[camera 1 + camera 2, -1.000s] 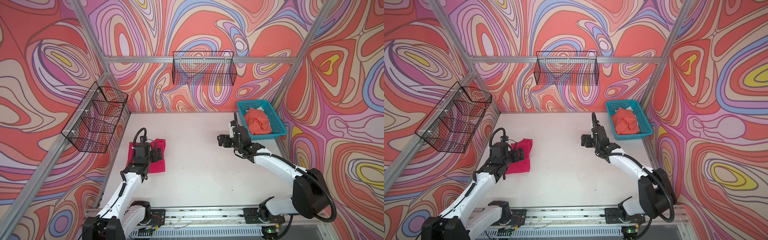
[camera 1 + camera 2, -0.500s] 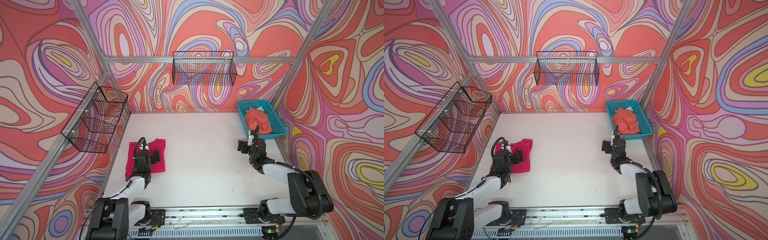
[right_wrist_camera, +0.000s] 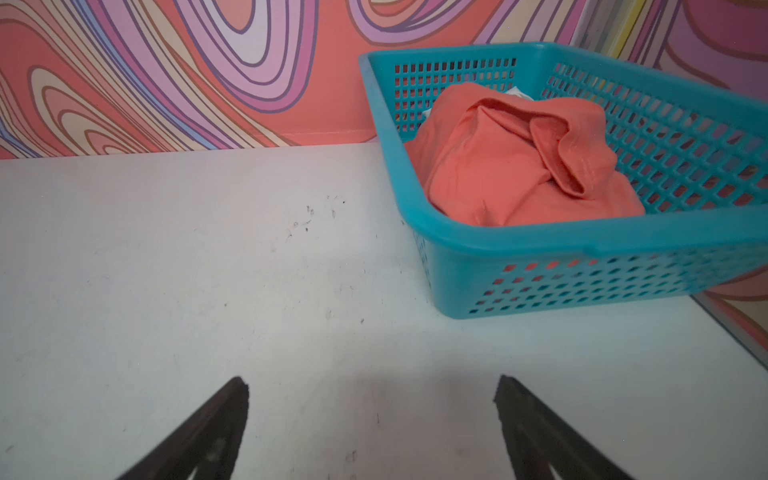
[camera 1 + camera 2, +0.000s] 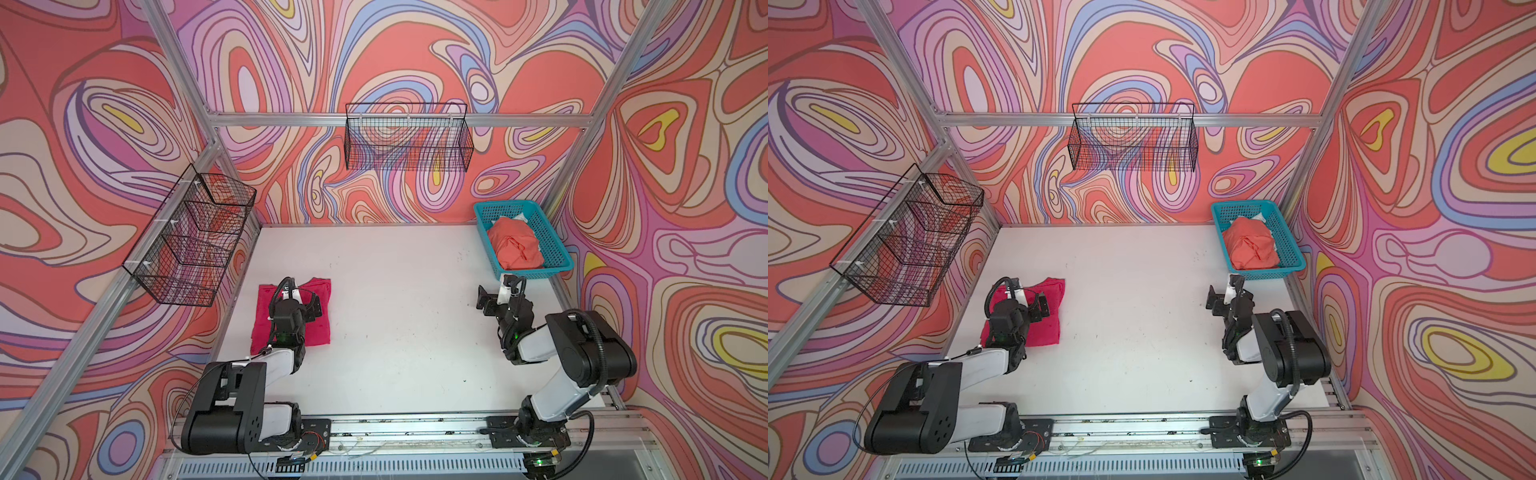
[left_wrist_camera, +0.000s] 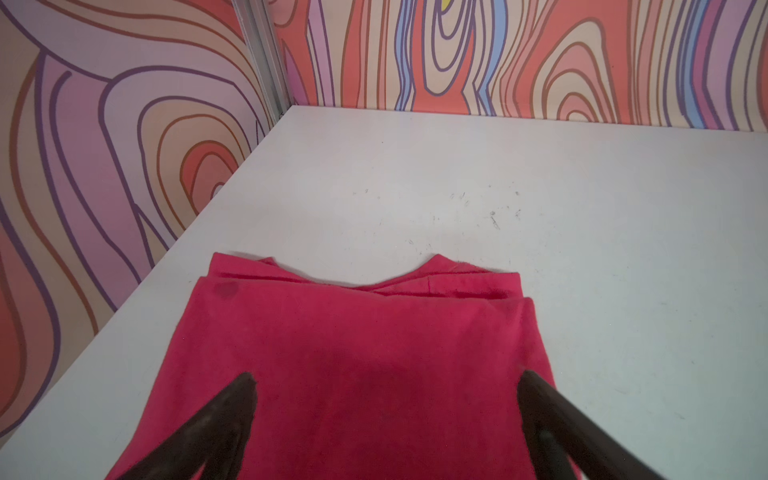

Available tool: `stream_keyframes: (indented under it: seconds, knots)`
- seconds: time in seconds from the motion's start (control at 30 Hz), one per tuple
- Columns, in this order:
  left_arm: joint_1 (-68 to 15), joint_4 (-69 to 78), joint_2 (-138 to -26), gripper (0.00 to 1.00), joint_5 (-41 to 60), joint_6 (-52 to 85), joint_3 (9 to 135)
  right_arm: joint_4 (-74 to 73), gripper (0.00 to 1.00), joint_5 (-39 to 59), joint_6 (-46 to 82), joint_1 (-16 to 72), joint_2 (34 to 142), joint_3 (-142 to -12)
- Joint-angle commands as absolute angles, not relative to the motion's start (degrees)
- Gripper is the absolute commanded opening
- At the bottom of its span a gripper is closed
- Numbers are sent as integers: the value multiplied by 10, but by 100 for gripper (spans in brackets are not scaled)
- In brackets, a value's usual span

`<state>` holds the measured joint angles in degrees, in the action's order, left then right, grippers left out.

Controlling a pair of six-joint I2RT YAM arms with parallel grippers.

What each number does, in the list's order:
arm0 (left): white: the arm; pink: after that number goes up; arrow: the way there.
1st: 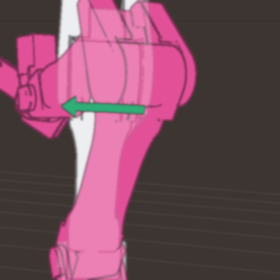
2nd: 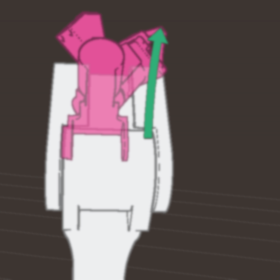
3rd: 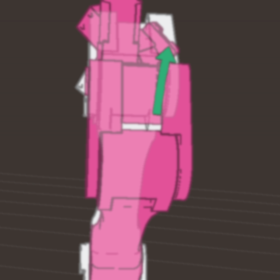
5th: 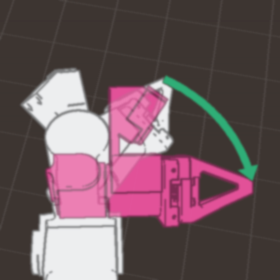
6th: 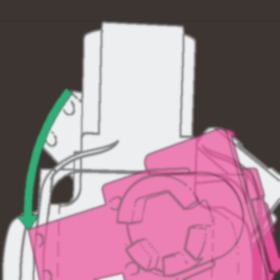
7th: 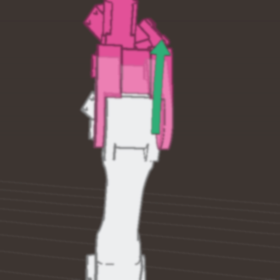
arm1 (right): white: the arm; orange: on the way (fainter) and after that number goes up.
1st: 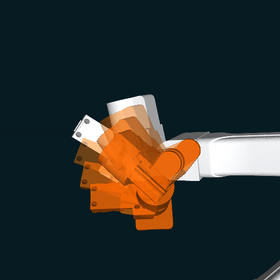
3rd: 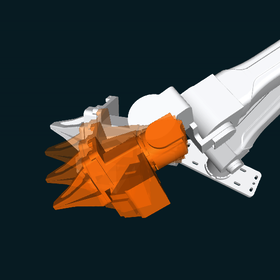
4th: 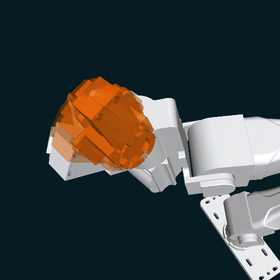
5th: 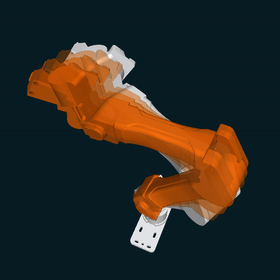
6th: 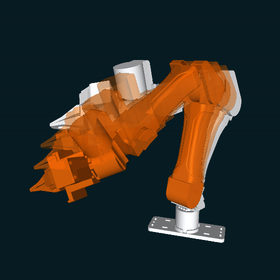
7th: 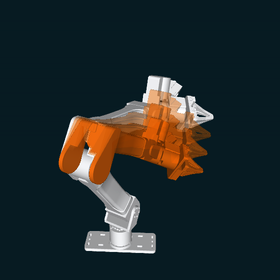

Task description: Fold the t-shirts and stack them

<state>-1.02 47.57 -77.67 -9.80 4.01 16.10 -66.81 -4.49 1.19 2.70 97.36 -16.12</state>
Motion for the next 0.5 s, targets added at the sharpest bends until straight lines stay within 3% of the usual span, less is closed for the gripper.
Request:
stream_keyframes:
  seconds: [0.0,0.17,0.47]
  knots:
    - [-5,560,-813,99,-79,29,154,-772,98,-45,-1,25,976,-156]
    - [-6,624,-882,99,-95,36,156,-722,98,-80,8,26,975,-183]
    - [-6,595,-877,99,-91,36,167,-707,98,-82,8,29,975,-190]
